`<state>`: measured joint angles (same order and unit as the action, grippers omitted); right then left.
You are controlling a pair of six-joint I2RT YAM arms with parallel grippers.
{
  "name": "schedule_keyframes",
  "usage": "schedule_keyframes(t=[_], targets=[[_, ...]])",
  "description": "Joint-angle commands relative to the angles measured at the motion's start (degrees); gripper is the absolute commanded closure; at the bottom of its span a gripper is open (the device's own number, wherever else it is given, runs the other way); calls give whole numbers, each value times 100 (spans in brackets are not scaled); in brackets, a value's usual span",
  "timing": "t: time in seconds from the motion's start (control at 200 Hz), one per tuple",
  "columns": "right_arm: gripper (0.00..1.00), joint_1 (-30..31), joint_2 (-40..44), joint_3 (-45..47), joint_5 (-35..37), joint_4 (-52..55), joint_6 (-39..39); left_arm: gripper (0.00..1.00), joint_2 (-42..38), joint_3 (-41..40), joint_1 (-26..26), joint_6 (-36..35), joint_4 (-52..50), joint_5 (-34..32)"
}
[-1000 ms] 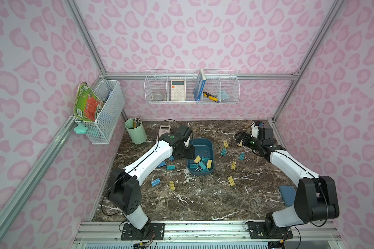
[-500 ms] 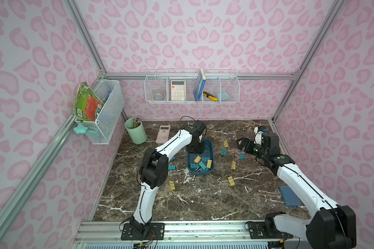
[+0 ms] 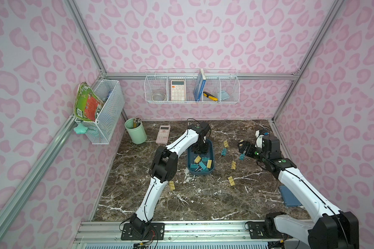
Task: Take out the binder clips from the storage box
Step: Pick up the binder clip from the storage box.
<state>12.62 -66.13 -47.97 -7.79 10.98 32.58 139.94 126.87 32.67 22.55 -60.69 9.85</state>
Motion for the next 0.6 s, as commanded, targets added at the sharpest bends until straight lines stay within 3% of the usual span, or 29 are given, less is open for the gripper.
schedule_keyframes(t=[0.0, 0.415, 0.51, 0.6], targets=[[1, 4, 34, 29, 24, -36, 38, 65, 152, 154, 17, 1, -128, 86], [1, 2, 82, 121, -12, -70, 91, 70, 608, 335, 78, -43, -205, -273], [1, 3, 98, 137, -3, -86, 82, 77, 650, 338, 97, 8, -273, -428], [1, 3, 76, 154, -24, -112, 97, 92, 616, 339, 96, 89, -260, -468]])
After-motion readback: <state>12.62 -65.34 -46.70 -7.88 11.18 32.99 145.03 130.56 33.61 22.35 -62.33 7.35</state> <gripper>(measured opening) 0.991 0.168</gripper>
